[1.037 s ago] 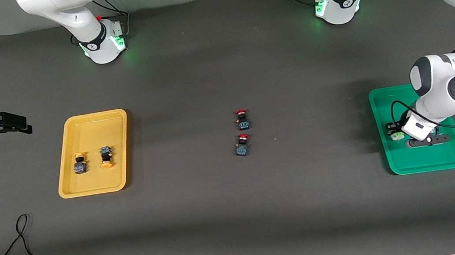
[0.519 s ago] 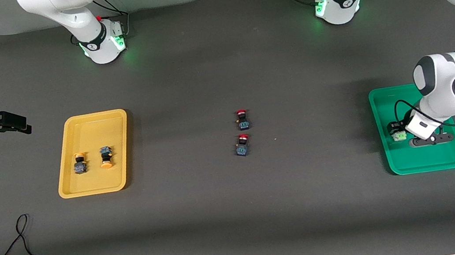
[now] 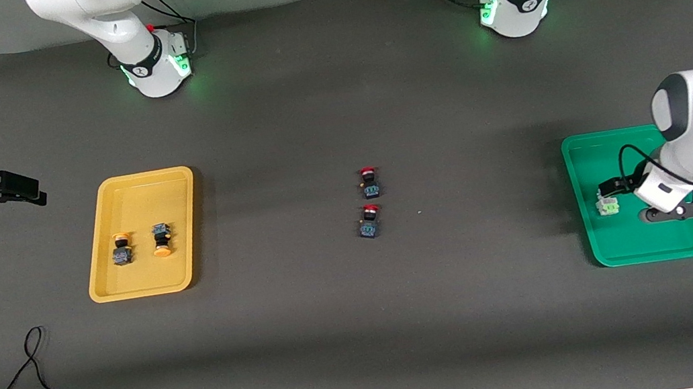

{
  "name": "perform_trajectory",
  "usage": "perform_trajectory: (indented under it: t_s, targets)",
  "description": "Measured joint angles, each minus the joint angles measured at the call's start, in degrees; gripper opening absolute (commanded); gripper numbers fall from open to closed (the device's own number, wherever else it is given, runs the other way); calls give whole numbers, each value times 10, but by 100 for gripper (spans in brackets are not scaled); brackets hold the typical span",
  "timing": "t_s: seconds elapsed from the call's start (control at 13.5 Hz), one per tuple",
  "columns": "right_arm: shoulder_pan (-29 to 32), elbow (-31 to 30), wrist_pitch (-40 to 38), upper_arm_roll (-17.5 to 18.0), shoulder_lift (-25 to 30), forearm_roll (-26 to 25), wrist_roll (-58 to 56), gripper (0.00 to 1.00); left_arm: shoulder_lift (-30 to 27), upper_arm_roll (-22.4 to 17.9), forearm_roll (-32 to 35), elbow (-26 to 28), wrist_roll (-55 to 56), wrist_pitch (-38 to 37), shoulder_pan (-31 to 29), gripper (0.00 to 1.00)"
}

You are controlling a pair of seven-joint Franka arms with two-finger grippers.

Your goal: Place green and yellow buttons in trays

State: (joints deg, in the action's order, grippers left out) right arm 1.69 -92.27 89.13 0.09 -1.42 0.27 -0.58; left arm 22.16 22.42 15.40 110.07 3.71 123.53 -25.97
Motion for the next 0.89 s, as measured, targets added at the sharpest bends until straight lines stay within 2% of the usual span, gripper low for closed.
perform_trajectory:
  t_s: [0.22, 0.44, 0.67, 0.89]
  targets:
    - [0, 0, 1, 0, 0, 0, 0, 100, -46, 29, -1, -76, 0, -159, 1, 100]
    - [0, 1, 3, 0, 0, 0, 0, 100, -66, 51, -11, -184, 0, -324, 2, 100]
    - [0, 1, 5, -1, 0, 0, 1, 100, -68, 59, -19, -277, -6, -428, 2, 100]
    - [0, 2, 6, -1, 0, 0, 1, 100, -67, 78, -22, -341, -7, -483, 5, 100]
